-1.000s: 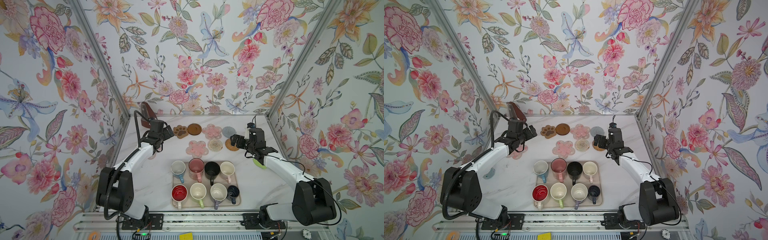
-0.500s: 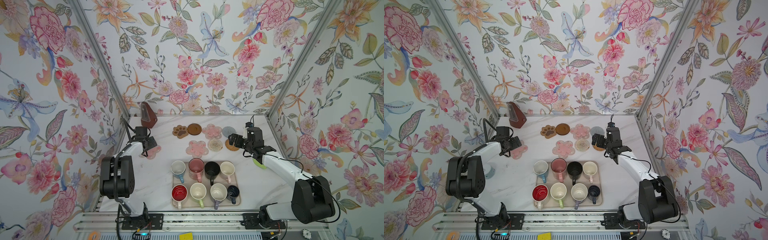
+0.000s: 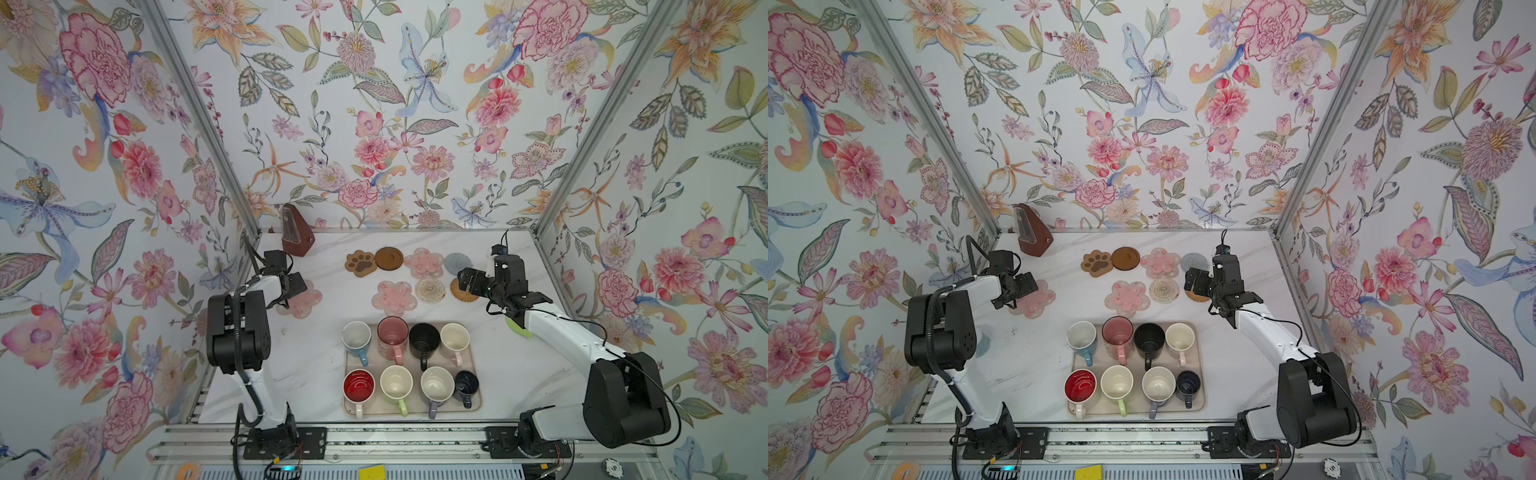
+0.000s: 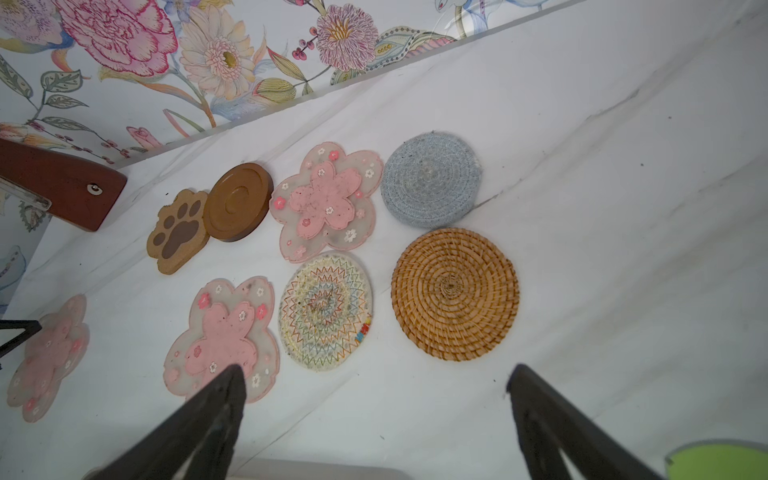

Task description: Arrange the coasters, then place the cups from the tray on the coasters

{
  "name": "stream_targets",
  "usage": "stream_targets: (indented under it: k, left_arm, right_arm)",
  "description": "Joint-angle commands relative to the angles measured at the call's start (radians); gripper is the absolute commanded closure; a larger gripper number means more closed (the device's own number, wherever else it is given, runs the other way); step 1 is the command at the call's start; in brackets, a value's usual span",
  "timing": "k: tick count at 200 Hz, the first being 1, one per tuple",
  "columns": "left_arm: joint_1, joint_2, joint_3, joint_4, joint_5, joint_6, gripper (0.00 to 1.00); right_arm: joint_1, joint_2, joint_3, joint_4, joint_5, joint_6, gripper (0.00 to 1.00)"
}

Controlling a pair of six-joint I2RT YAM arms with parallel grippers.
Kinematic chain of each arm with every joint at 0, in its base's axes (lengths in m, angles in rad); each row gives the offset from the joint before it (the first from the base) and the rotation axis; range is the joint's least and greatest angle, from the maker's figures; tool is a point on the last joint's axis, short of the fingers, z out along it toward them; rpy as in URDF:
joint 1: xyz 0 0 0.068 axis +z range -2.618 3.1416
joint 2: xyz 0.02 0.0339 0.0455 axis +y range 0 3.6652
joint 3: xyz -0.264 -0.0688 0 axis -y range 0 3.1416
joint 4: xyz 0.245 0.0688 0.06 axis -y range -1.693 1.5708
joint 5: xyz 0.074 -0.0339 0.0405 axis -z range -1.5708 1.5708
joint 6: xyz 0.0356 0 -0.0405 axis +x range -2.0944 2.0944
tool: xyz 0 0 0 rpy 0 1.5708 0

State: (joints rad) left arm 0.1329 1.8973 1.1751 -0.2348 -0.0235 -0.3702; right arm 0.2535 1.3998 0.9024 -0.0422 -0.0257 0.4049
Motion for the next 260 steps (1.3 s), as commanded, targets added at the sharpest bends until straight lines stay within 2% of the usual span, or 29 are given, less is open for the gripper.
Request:
stream_targets:
  k: [1, 91, 165, 260]
  left_arm:
    - [0.018, 0.026, 0.025, 0.03, 0.034, 0.013, 0.01]
    - [0.036, 0.091, 0.061, 0.05, 0.159, -0.022, 0.01]
    - [0.036, 0.112, 0.061, 0.047, 0.206, -0.036, 0.01]
    - [0.034, 0.046, -0.076, 0.119, 0.328, -0.125, 0.01]
  right_arm:
    - [-0.002, -0.013, 0.027, -0.022, 0.013, -0.009, 0.01]
    - [0.0, 0.008, 0.048, -0.019, 0.008, -0.002, 0.01]
    - [0.0, 0.01, 0.049, -0.02, 0.009, -0.003, 0.01]
    - [0.0, 0.022, 0.051, -0.004, -0.002, 0.003, 0.01]
